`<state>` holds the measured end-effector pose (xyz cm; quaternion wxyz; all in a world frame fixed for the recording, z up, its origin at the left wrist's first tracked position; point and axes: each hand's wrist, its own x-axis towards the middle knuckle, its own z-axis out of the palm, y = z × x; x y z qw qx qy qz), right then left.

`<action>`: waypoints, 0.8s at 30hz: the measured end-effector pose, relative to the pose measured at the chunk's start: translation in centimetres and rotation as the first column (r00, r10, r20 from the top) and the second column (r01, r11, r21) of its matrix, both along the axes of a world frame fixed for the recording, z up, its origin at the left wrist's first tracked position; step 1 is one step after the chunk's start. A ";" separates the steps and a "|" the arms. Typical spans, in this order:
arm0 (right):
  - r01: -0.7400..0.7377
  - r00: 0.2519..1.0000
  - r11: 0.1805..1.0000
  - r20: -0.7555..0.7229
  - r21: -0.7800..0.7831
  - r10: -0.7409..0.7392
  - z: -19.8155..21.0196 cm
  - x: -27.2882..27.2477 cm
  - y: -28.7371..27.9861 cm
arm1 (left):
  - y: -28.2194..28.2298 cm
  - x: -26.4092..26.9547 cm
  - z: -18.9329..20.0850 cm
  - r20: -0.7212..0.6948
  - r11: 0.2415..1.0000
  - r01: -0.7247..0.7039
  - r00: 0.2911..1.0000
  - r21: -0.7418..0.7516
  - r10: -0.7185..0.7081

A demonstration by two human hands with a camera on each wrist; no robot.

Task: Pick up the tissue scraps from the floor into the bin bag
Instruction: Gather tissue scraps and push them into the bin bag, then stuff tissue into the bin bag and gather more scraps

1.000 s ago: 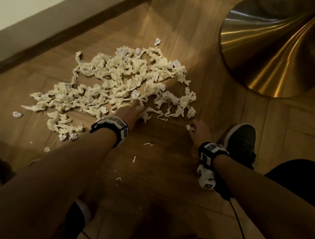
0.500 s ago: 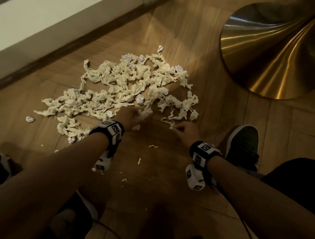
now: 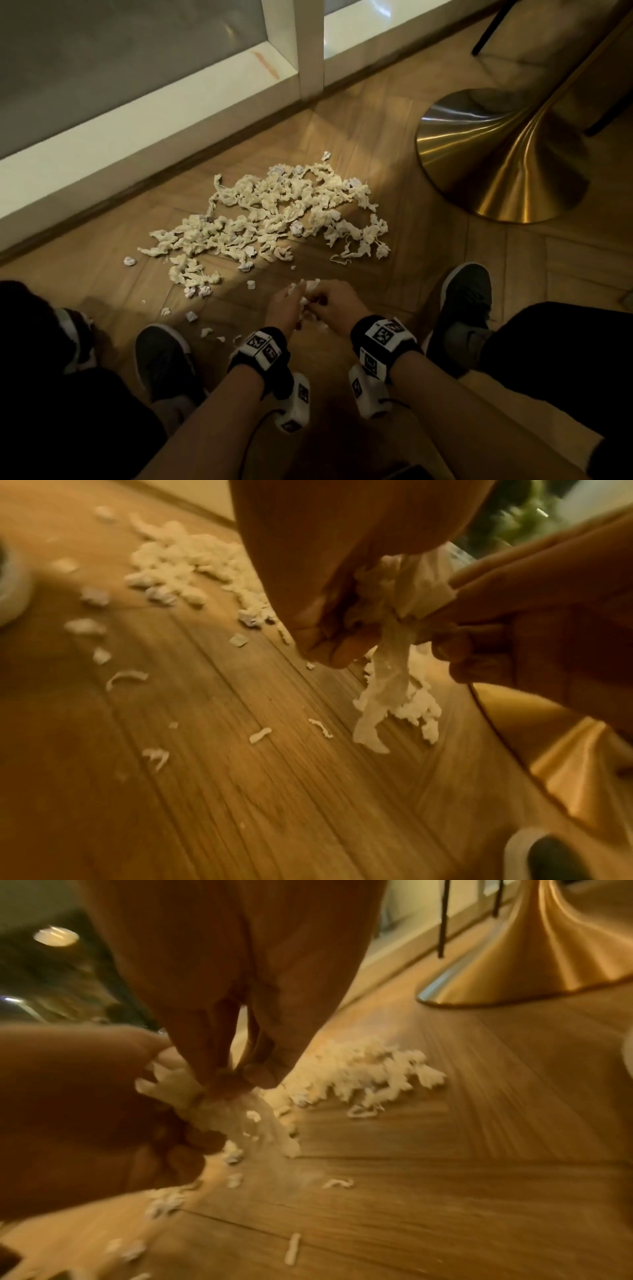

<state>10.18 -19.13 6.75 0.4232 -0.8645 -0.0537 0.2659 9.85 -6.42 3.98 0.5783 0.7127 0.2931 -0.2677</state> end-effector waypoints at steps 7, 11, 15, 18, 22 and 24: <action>0.146 0.982 0.959 -0.152 0.244 -0.111 3.6 -5.1 1.9 | 0.9 -4.9 4.8 -0.104 0.916 -0.351 0.936 -0.194 0.337; 0.360 0.928 0.872 -0.219 0.332 -0.300 3.8 -8.0 2.7 | 0.4 -7.9 6.1 -0.107 0.884 -0.374 0.928 -0.279 0.358; 0.248 0.968 0.921 -0.107 0.302 -0.226 4.4 -9.7 3.0 | 0.7 -9.9 6.9 -0.155 0.846 -0.380 0.925 -0.375 0.347; 0.119 0.989 0.961 0.052 0.250 -0.136 5.3 -10.3 3.2 | 1.2 -10.8 7.6 -0.193 0.803 -0.420 0.907 -0.422 0.373; -0.098 0.949 0.992 0.310 0.086 0.067 6.3 -11.2 3.5 | 2.2 -11.5 7.9 -0.217 0.733 -0.490 0.870 -0.472 0.442; -0.105 0.946 0.990 0.316 0.093 0.070 6.6 -11.6 3.5 | 2.6 -11.5 8.0 -0.220 0.704 -0.508 0.858 -0.496 0.464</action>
